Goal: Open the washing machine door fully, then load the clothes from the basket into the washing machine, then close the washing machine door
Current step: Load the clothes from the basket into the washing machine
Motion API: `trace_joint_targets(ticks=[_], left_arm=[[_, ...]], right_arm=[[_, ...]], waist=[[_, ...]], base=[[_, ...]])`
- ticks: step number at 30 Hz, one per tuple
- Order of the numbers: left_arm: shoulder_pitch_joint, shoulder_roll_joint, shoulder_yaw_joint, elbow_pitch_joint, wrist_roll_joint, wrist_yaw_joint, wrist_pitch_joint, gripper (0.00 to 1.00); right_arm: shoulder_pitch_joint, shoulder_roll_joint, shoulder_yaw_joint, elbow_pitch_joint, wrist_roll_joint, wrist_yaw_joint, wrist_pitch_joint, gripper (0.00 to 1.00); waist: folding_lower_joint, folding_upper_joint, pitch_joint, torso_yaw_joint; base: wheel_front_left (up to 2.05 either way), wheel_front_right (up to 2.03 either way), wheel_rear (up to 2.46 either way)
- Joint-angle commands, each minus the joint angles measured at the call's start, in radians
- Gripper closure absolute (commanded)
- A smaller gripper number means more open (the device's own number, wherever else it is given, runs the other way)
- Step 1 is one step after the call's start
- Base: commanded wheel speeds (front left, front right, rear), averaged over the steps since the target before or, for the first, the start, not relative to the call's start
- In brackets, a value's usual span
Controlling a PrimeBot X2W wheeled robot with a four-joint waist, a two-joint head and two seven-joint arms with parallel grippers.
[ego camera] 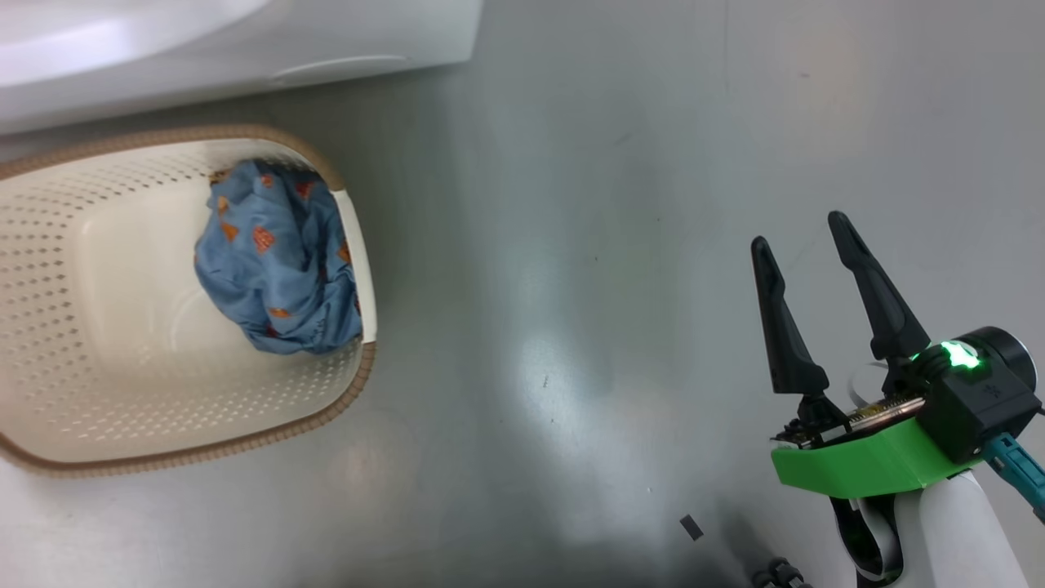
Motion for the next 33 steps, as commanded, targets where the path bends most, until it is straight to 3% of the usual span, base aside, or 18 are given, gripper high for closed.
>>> trace_joint_targets(ticks=[1,7,13,25,33], left_arm=[[-0.048,0.103,-0.019,0.003,-0.02,-0.002,0.014,1.0],[-0.178,0.186,-0.105,0.09,-0.071,-0.002,0.012,1.0],[-0.278,0.212,-0.141,0.201,-0.085,-0.002,-0.032,1.0],[-0.381,0.183,-0.316,0.373,-0.082,-0.002,-0.071,1.0],[-0.473,0.182,-0.383,0.453,-0.077,-0.002,-0.083,1.0]], right_arm=[[0.006,0.001,0.032,-0.026,0.013,0.002,-0.012,0.0],[-0.006,0.001,0.048,-0.029,0.024,0.002,-0.012,0.0],[-0.014,0.001,0.06,-0.027,0.032,0.002,-0.012,0.0],[-0.021,0.001,0.073,-0.03,0.037,0.002,-0.012,0.0],[-0.026,0.001,0.088,-0.033,0.047,0.002,-0.012,0.0]], waist=[[0.0,0.0,0.025,-0.02],[0.0,0.0,0.052,-0.043],[0.0,0.0,0.069,-0.06],[0.0,0.0,0.092,-0.084],[0.0,0.0,0.114,-0.109]], base=[[0.0,0.0,0.0],[0.0,0.0,0.0],[0.0,0.0,0.0],[0.0,0.0,0.0],[0.0,0.0,0.0]])
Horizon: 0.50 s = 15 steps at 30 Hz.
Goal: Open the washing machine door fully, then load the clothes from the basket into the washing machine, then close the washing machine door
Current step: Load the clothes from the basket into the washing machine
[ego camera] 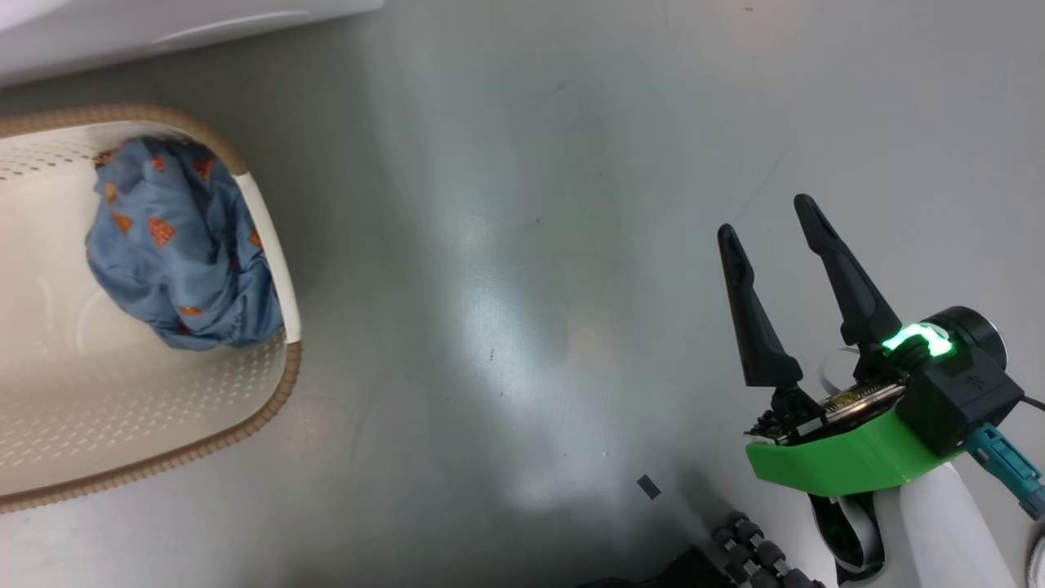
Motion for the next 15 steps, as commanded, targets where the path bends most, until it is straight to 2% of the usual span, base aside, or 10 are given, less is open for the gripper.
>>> trace_joint_targets(ticks=[1,6,7,15], left_arm=[[-0.034,0.058,-0.001,-0.009,0.007,-0.001,-0.004,1.0],[-0.086,0.078,-0.033,0.03,-0.018,-0.001,-0.018,0.98],[-0.092,0.079,-0.035,0.039,-0.019,-0.001,-0.027,0.0],[-0.099,0.064,-0.087,0.089,-0.053,-0.002,-0.058,0.0]], right_arm=[[0.015,0.001,0.027,-0.025,0.014,0.002,-0.012,0.0],[0.01,0.001,0.028,-0.027,0.027,0.002,-0.012,0.0],[0.009,0.001,0.028,-0.027,0.028,0.002,-0.012,0.0],[-0.006,0.001,0.023,-0.019,0.028,0.002,-0.012,0.0]], waist=[[0.0,0.0,0.011,-0.011],[0.0,0.0,0.028,-0.03],[0.0,0.0,0.029,-0.03],[0.0,0.0,0.019,-0.019]], base=[[0.0,0.0,0.0],[0.0,0.0,0.0],[0.0,0.0,0.0],[0.0,0.0,0.0]])
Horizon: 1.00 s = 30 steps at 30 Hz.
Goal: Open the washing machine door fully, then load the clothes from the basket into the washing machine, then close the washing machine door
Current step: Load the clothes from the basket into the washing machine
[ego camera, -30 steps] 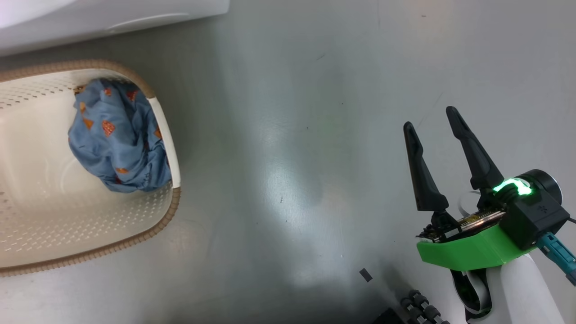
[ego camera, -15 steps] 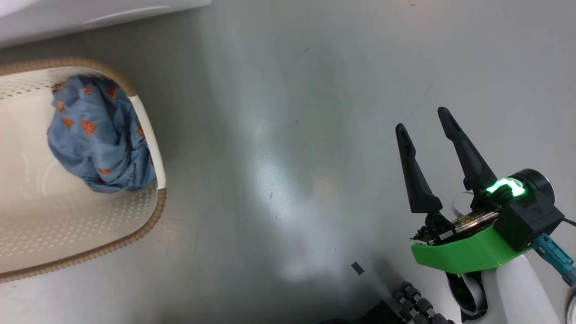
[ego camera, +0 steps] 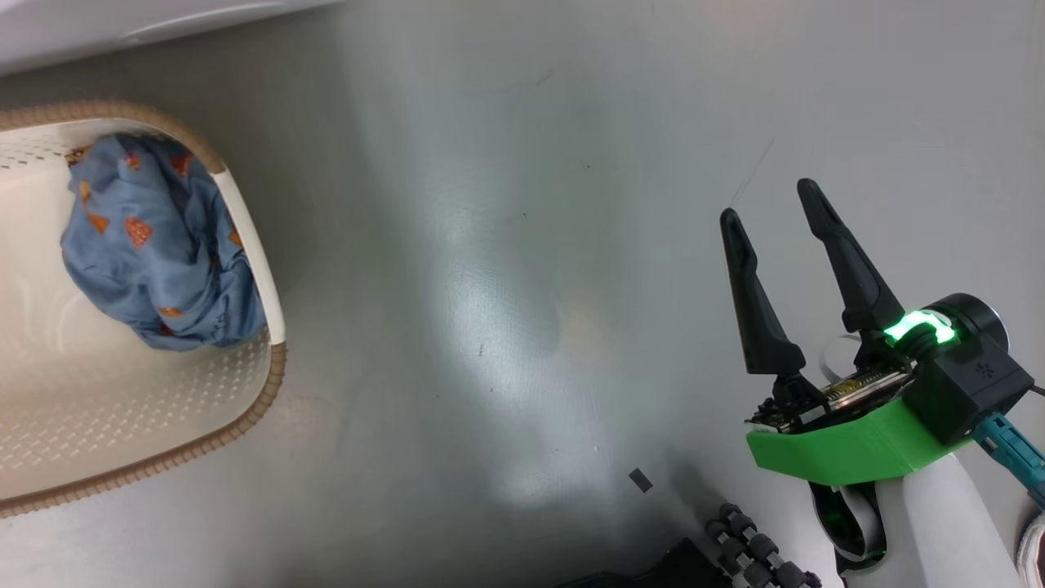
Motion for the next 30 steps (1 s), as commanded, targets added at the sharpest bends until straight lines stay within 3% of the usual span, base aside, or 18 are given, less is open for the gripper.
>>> trace_joint_targets(ticks=[1,16,30], left_arm=[[-0.022,0.042,-0.004,-0.008,-0.014,-0.002,-0.012,0.0],[0.123,0.033,-0.13,-0.043,-0.174,-0.002,-0.042,0.0],[0.376,0.026,-0.211,-0.168,-0.273,-0.002,-0.102,0.0]], right_arm=[[0.017,0.0,0.019,-0.015,0.003,0.002,-0.012,0.0],[0.023,0.0,-0.016,-0.001,-0.038,0.002,-0.012,0.0],[0.054,0.0,-0.045,0.02,-0.079,0.002,-0.012,0.0]], waist=[[0.0001,-0.0001,-0.007,0.006],[0.0001,-0.0001,-0.106,0.077],[0.0001,-0.0001,-0.232,0.183]], base=[[0.0,0.0,0.0],[0.0,0.0,0.0],[0.0,0.0,0.0]])
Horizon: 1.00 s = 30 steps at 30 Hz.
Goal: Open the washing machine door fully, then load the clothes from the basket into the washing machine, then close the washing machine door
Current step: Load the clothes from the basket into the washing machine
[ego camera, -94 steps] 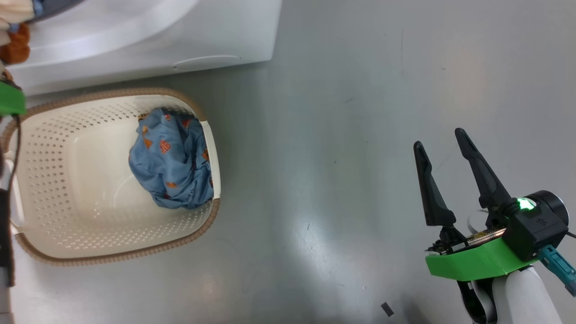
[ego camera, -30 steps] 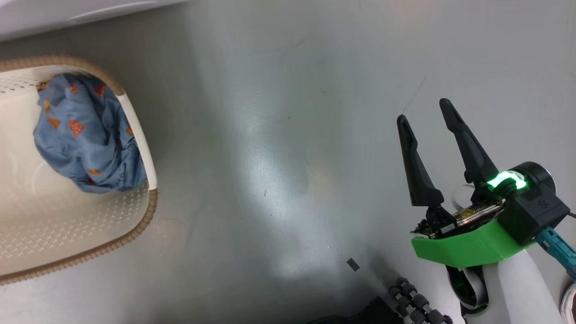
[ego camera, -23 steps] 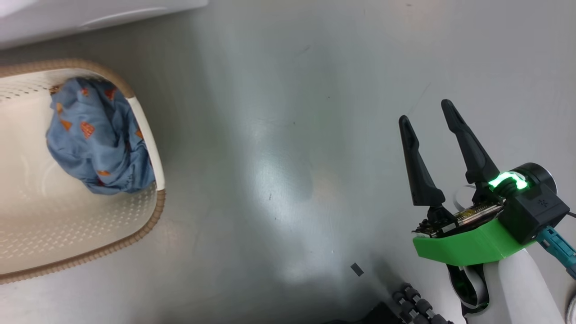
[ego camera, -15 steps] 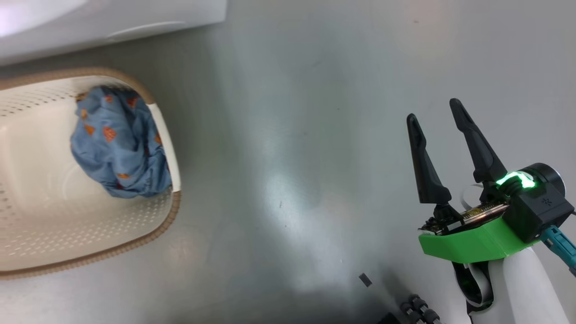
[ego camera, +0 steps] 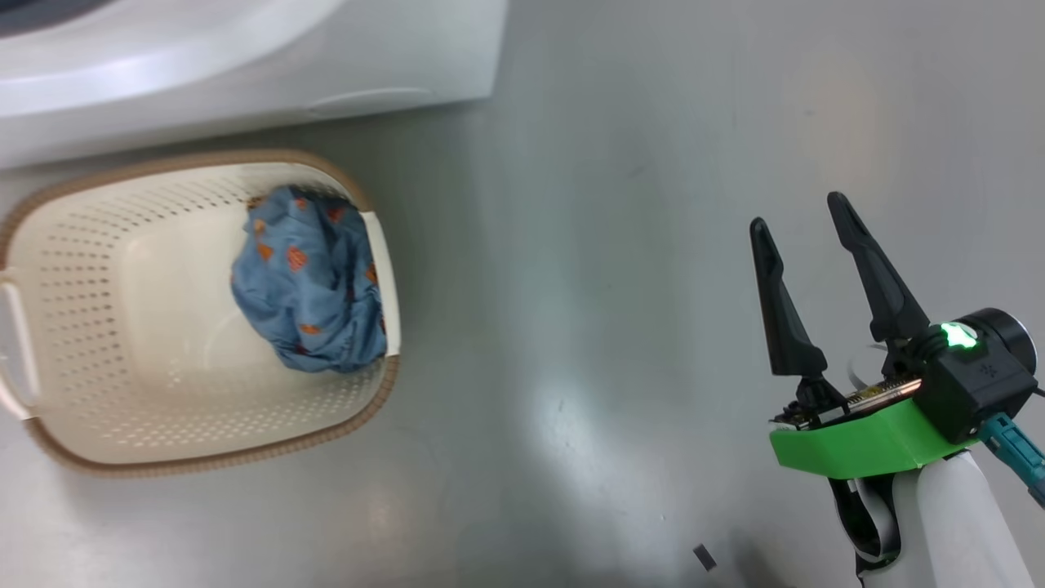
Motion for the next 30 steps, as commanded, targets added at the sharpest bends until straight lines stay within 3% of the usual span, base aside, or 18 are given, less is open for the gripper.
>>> trace_joint_targets(ticks=[1,8,21,30], left_arm=[[0.042,0.045,0.023,-0.034,-0.004,-0.002,-0.008,0.0],[0.252,0.037,0.107,-0.229,0.042,0.034,-0.009,0.0],[0.695,0.025,0.284,-0.652,0.109,0.2,-0.009,0.0],[0.97,-0.079,0.388,-0.857,0.19,0.276,-0.009,0.0]], right_arm=[[0.043,0.001,0.017,-0.017,-0.017,0.002,-0.012,0.0],[0.066,0.001,0.001,-0.022,-0.032,0.002,-0.004,0.0],[0.099,0.001,-0.006,-0.038,-0.039,0.002,0.022,0.0],[0.124,0.001,-0.012,-0.022,-0.032,0.002,0.02,0.0]], waist=[[0.0,0.0,-0.057,0.048],[0.0,0.0,-0.111,0.095],[0.0,0.0,-0.167,0.135],[0.0,0.0,-0.235,0.145]], base=[[0.0,0.0,0.0],[0.0,0.0,0.0],[0.0,0.0,0.0],[0.0,0.0,0.0]])
